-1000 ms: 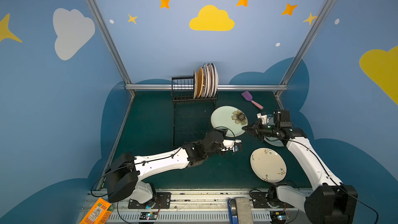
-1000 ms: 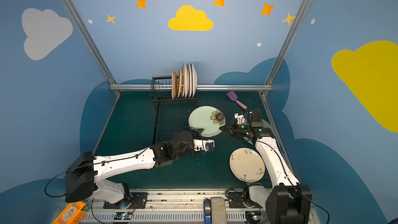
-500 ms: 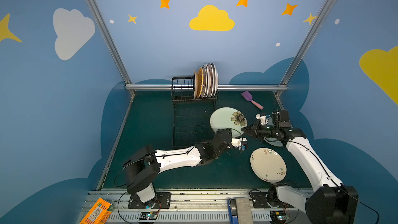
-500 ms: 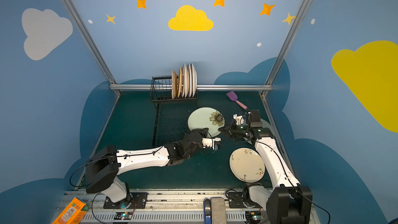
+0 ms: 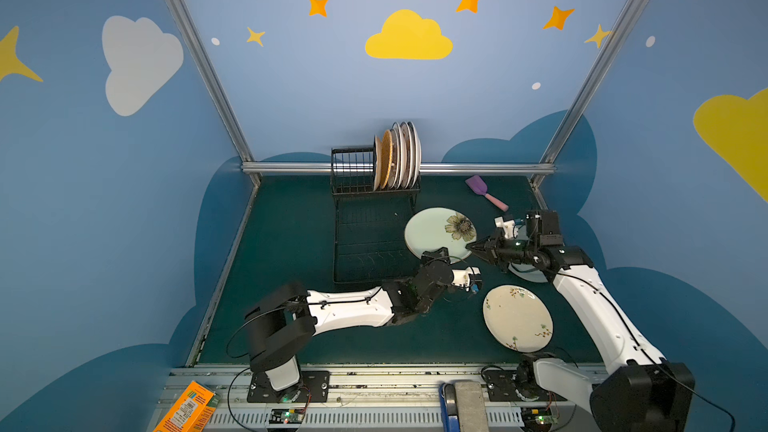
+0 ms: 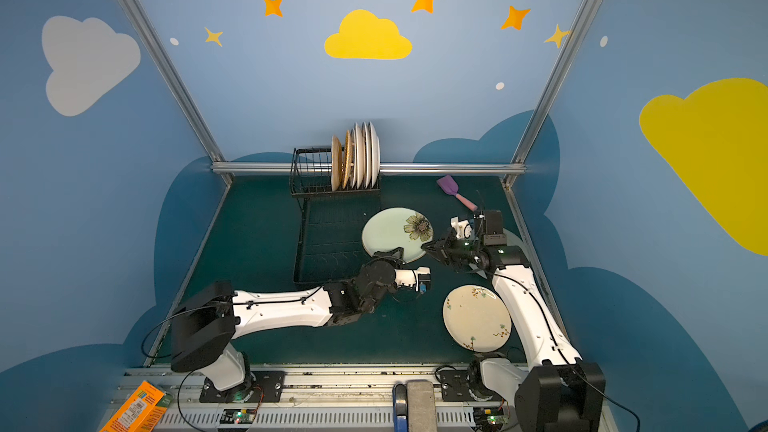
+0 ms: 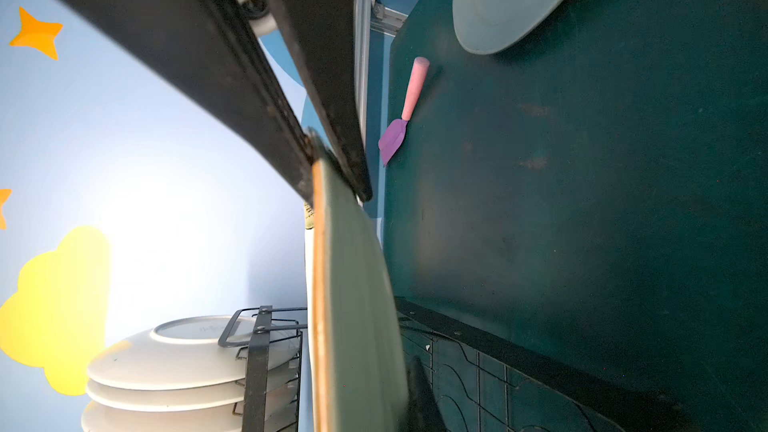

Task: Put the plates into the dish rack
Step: 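Grasp the raised sunflower plate rim with the left gripper while the right holds it, then carry the sunflower plate to the rack with the left gripper while the right withdraws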

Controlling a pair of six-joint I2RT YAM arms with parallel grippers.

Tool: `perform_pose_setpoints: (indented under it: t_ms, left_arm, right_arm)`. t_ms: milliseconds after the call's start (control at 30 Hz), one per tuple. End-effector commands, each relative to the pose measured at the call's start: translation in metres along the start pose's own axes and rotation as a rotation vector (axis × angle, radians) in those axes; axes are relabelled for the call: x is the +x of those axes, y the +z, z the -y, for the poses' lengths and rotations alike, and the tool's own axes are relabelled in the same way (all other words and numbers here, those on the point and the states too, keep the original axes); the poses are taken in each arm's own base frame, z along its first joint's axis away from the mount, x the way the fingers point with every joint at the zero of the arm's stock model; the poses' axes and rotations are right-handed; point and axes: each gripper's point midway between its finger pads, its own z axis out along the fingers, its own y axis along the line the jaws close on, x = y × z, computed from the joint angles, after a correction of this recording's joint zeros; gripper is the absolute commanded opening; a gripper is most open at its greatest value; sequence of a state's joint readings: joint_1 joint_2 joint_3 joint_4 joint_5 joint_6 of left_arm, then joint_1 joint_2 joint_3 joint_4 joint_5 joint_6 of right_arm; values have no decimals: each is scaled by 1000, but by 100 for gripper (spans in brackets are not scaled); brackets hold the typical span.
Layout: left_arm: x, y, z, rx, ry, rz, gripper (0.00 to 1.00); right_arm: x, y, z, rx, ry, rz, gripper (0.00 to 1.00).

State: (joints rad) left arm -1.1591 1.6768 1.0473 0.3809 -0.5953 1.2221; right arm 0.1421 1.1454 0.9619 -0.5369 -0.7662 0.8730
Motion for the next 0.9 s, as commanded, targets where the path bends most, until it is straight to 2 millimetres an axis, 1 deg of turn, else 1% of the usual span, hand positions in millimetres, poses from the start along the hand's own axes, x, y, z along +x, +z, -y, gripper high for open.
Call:
perform_pose_setpoints:
  t_ms: [0,33,67,167,233,267,367,433,533,567,667,800,867]
  left_arm:
    - [-6,-17,-25,-56,-65,31,4]
    - [-6,-21,-26,-54,-75,32,4]
    - [-4,-24,-26,-47,-82,30,4]
    - [1,-36,-25,-23,-116,27,4]
    - [7,-45,-25,-1,-154,19,4]
    - [10,-50,-25,15,-178,16,4]
    - [17,-72,-34,67,-320,22,4]
    - [21,-91,-44,108,-443,42,4]
    - [31,-120,-69,121,-655,60,4]
    - [37,-130,-82,97,-741,66,4]
    - [52,-156,-112,49,-939,101,4]
    - [71,-185,-147,3,-1158,128,4]
    - [81,-195,-162,-21,-1247,125,4]
  right_arm:
    - [3,-20,-53,-124,-217,27,34]
    - [1,-21,-55,-119,-230,39,43]
    - [-2,-21,-56,-117,-243,52,49]
    - [-12,-23,-63,-119,-284,100,60]
    - [-20,-27,-69,-117,-290,143,74]
    - [-24,-29,-72,-117,-290,164,76]
    - [-33,-40,-86,-119,-334,238,79]
    - [-37,-48,-93,-112,-371,278,83]
    - [-37,-56,-98,-91,-429,309,87]
    - [-36,-56,-97,-86,-441,310,88]
    - [-32,-55,-89,-78,-469,317,88]
    - [-22,-47,-77,-86,-494,309,88]
    - [-17,-43,-74,-94,-508,289,88]
